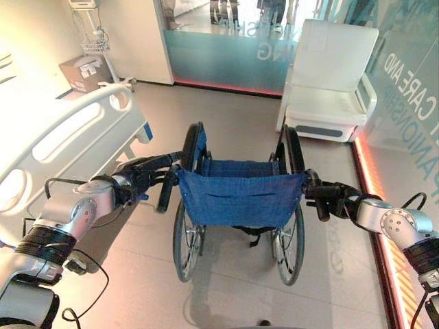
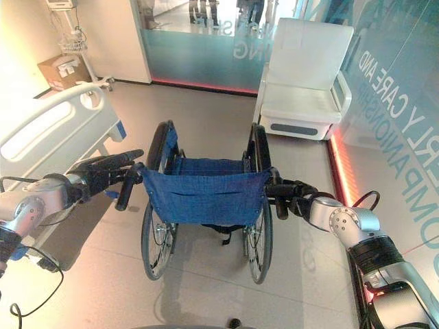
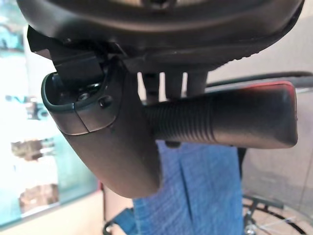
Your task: Push the wheelchair next to the bed
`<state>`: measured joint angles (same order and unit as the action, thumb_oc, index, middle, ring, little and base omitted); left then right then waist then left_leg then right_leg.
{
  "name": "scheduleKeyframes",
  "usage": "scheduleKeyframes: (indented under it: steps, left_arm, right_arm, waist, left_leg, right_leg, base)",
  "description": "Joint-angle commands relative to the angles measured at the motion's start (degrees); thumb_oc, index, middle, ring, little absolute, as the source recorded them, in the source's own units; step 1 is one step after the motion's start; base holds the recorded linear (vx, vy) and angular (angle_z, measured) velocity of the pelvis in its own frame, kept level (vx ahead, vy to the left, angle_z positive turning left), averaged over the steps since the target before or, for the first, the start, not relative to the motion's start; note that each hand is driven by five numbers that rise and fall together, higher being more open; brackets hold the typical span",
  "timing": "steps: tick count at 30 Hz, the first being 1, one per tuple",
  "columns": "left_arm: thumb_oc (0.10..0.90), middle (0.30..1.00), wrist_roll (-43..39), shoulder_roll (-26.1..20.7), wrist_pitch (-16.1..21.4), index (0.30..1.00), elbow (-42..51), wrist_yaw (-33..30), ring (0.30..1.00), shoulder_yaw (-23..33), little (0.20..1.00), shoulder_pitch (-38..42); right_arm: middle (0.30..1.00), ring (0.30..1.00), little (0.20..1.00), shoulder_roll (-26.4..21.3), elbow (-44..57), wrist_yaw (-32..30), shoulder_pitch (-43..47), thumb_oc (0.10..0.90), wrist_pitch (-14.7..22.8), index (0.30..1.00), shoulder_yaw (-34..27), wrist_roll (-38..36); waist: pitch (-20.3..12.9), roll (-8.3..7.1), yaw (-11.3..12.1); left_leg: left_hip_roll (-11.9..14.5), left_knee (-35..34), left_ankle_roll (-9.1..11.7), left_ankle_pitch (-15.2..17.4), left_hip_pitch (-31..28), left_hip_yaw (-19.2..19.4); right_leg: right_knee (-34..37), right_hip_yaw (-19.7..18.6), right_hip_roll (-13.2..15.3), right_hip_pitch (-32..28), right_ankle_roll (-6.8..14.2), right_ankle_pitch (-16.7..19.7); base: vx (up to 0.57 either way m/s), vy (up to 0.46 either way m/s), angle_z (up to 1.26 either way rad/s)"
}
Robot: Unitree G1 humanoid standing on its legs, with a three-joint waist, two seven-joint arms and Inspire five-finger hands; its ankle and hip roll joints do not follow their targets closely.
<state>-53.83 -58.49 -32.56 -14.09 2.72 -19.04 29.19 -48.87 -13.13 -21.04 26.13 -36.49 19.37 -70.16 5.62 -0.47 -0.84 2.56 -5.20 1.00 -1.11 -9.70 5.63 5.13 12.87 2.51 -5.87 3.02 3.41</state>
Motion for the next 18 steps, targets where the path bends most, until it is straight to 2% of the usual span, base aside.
scheduleKeyframes:
  steps: [1,11,18]
  left_arm:
    - [0.8,0.9,3.1,-4.8,1.1,0.9,3.7,3.1,0.9,1.2,0.9,2.2]
    - [0.8,0.9,5.3,-7.0,-2.6,0.9,5.2,7.3,0.9,-0.7,0.9,1.0]
    - [0.8,0.9,3.1,-7.4,-4.7,0.9,4.5,2.9,0.9,1.2,0.9,-0.6]
  right_arm:
    - [0.3,0.3,0.3,3.0,8.2,8.3,-0.5,0.4,2.9,0.3,4.2,-5.7]
    - [0.3,0.3,0.3,2.2,8.2,8.9,-2.2,0.4,3.9,0.3,4.5,-6.3]
    - [0.3,0.3,0.3,2.4,7.8,9.6,-3.1,0.4,3.8,0.3,4.1,-6.0]
  waist:
    - [-2.1,0.68,2.6]
    - [-2.1,1.05,2.8]
    - [-2.1,1.19,2.9]
  left_leg:
    - [-3.9,0.2,0.2,0.4,1.4,1.7]
    - [-3.8,0.2,0.4,0.3,1.2,1.8]
    - [-3.7,0.2,0.5,0.3,1.0,1.8]
  right_leg:
    - [-0.1,1.7,1.1,-2.8,3.3,-1.6]
    - [-0.1,2.2,1.1,-3.0,3.5,-1.6]
    - [-0.1,2.5,1.1,-3.4,3.5,-1.8]
  base:
    - [0.0,0.0,0.0]
    - [0.0,-0.003,0.01]
    - [0.0,0.0,0.0]
